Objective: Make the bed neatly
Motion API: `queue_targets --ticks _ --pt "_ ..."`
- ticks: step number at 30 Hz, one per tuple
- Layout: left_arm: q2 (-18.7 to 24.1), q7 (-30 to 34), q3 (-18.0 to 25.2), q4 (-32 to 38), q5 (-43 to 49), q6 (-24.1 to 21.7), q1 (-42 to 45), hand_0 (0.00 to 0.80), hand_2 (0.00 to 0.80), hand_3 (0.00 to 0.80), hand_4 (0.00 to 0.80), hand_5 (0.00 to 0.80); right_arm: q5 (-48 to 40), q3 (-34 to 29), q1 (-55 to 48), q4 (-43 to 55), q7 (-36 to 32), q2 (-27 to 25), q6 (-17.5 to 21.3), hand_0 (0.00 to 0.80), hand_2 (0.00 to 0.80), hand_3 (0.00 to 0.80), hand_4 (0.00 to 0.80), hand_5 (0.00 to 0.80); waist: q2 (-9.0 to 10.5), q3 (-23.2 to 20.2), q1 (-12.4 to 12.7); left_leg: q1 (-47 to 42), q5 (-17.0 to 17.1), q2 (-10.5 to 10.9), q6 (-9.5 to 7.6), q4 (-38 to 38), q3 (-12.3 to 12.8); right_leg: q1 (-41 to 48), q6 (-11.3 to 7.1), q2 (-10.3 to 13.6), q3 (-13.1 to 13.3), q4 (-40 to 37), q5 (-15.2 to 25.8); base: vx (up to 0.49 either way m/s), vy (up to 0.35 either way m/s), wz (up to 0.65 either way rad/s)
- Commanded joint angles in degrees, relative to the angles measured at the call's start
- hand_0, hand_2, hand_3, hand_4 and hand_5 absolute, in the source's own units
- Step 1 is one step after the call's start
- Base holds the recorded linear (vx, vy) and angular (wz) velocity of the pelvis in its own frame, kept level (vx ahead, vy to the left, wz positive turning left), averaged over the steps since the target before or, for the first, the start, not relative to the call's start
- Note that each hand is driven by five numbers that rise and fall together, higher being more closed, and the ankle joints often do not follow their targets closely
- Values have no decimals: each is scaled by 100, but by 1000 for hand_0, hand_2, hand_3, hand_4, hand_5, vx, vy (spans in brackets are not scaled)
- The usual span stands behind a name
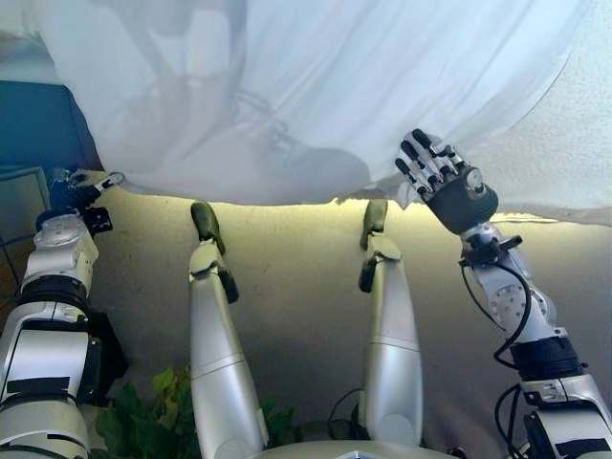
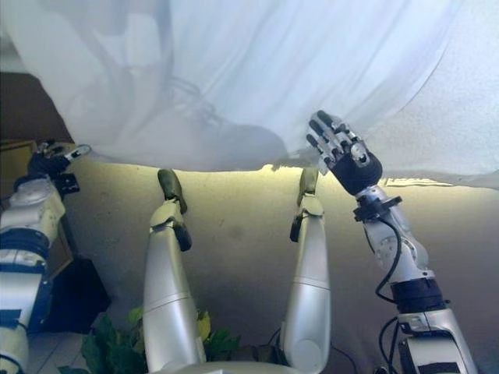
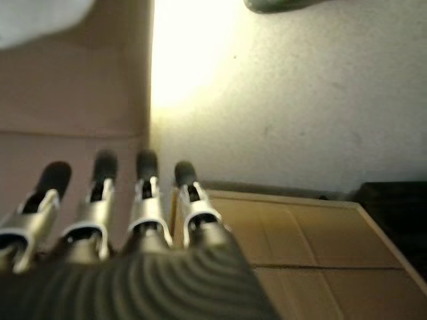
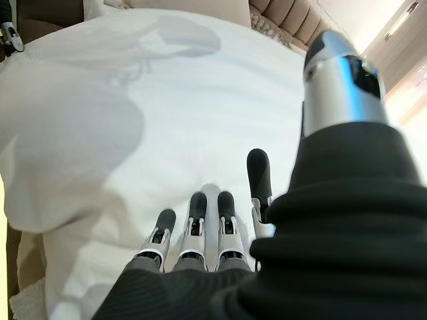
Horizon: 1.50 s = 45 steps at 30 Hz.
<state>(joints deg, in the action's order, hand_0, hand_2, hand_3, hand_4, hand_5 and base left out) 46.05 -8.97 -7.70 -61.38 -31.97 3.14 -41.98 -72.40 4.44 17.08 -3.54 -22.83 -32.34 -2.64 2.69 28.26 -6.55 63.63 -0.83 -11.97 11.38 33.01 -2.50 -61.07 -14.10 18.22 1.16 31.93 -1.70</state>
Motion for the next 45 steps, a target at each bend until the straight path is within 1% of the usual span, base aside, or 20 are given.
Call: queue_targets --ticks 1,4,6,11,12,14,16,18,21,24,26,29,31,35,38,39,42,43,44,45 --pt "214 -216 466 -110 -111 -192 95 0 0 0 0 0 45 -257 -410 693 -57 8 234 0 0 0 0 0 108 154 49 -213 -305 -70 -257 570 201 378 579 -4 -413 -713 733 0 -83 1" --pt "79 -220 632 68 -258 -346 364 0 0 0 0 0 108 -306 -535 728 -38 158 219 0 0 0 0 0 87 154 66 -534 -246 -96 -231 355 232 658 537 39 -451 -863 739 -3 -96 3" --pt "-55 -270 743 310 -349 -433 586 0 0 0 0 0 170 -326 -665 735 -64 274 241 0 0 0 0 0 70 154 90 -779 -204 -104 -214 184 243 864 505 76 -476 -976 751 -8 -115 3" --pt "-493 -321 1022 1237 -714 -801 1306 0 0 0 0 0 331 -401 -1045 699 -126 522 313 0 0 0 0 0 44 154 204 -1557 -118 -134 -198 -283 317 1554 400 181 -585 -1320 798 -20 -138 4" --pt "-580 -297 1075 1458 -743 -886 1458 0 0 0 0 0 360 -425 -1114 651 -163 584 336 0 0 0 0 0 70 154 205 -1631 61 -83 -234 -412 344 1636 420 246 -621 -1458 980 -83 -159 6" --pt "-776 -248 1155 1893 -844 -1015 1767 0 0 0 0 0 410 -483 -1221 533 -151 688 338 0 0 0 0 0 87 154 273 -1979 95 -61 -233 -621 369 2000 380 286 -696 -1620 1013 -40 -183 16" --pt "-963 -149 1210 2181 -876 -1156 2041 0 0 0 0 0 469 -531 -1288 384 -115 776 331 0 0 0 0 0 96 154 347 -2358 115 -46 -244 -799 377 2380 346 300 -746 -1727 1008 12 -189 16" --pt "-1150 -111 1250 2448 -810 -1204 2277 0 0 0 0 0 542 -576 -1364 224 -65 846 330 0 0 0 0 0 107 111 418 -2710 139 -34 -251 -989 384 2713 322 302 -774 -1823 989 42 -162 2" --pt "-1306 39 1322 2727 -711 -1178 2561 0 0 0 0 0 557 -686 -1497 43 59 913 184 0 0 0 0 0 127 -121 496 -3190 169 -26 -270 -1285 397 3150 289 294 -793 -1959 941 86 -155 0" --pt "-1462 359 1414 3041 -712 -1116 2790 0 0 0 0 0 534 -770 -1745 -109 116 974 92 0 0 0 0 0 113 -404 545 -3728 196 -15 -285 -1616 429 3644 280 238 -820 -2122 881 110 -140 4" --pt "-1595 559 1431 3208 -855 -1114 2928 0 0 0 0 0 561 -830 -1881 -203 138 1048 96 0 0 0 0 0 84 -566 570 -4064 221 -15 -300 -1862 444 3942 278 213 -826 -2248 862 100 -116 8" --pt "-1801 867 1486 3590 -986 -1038 3187 0 0 0 0 0 609 -871 -2142 -353 216 1180 219 0 0 0 0 0 57 -864 613 -4545 285 -5 -329 -2260 452 4370 277 183 -866 -2463 861 101 -106 6" --pt "-1926 1220 1517 3855 -1244 -955 3393 0 0 0 0 0 684 -907 -2341 -421 252 1249 263 0 0 0 0 0 39 -1094 626 -4856 325 -1 -345 -2502 474 4657 265 142 -900 -2613 852 144 -98 6" --pt "-2302 1690 1385 4376 -1305 -783 3764 0 0 0 0 0 983 -911 -2745 -609 351 1420 400 0 0 0 0 0 7 -1572 658 -5461 432 7 -376 -2996 467 5214 251 48 -995 -2855 822 157 -93 16" --pt "-2539 2142 1166 4648 -1392 -651 3900 0 0 0 0 0 1161 -907 -2915 -654 631 1552 415 0 0 0 0 0 10 -1938 689 -5808 525 2 -404 -3310 478 5510 249 -20 -1084 -2948 804 123 -105 12" --pt "-2616 2190 1084 4714 -1423 -644 3922 0 0 0 0 0 1163 -881 -2941 -684 704 1599 444 0 0 0 0 0 5 -2028 700 -5901 547 1 -412 -3386 484 5585 255 -39 -1111 -2967 798 107 -87 10" --pt "-2804 2400 808 4701 -1485 -724 3949 0 0 0 0 0 1235 -784 -2924 -865 913 1740 514 0 0 0 0 0 -3 -2294 711 -6166 583 -14 -417 -3552 547 5819 284 -101 -1157 -3056 799 57 -68 6" --pt "-2819 2357 712 4660 -1393 -785 3952 0 0 0 0 0 1290 -744 -2895 -957 1002 1760 527 0 0 0 0 0 -1 -2350 709 -6242 583 -10 -421 -3593 561 5881 291 -126 -1144 -3093 806 24 -67 2" --pt "-2816 2325 642 4610 -1272 -846 3945 0 0 0 0 0 1307 -721 -2874 -1028 1037 1767 492 0 0 0 0 0 -1 -2384 709 -6300 585 -9 -421 -3622 581 5929 295 -141 -1137 -3122 815 18 -65 -1" --pt "-2810 2245 526 4532 -1137 -902 3944 0 0 0 0 0 1354 -669 -2840 -1143 1129 1784 355 0 0 0 0 0 -2 -2461 706 -6384 588 -2 -422 -3676 611 5996 300 -161 -1131 -3178 836 7 -57 -3"
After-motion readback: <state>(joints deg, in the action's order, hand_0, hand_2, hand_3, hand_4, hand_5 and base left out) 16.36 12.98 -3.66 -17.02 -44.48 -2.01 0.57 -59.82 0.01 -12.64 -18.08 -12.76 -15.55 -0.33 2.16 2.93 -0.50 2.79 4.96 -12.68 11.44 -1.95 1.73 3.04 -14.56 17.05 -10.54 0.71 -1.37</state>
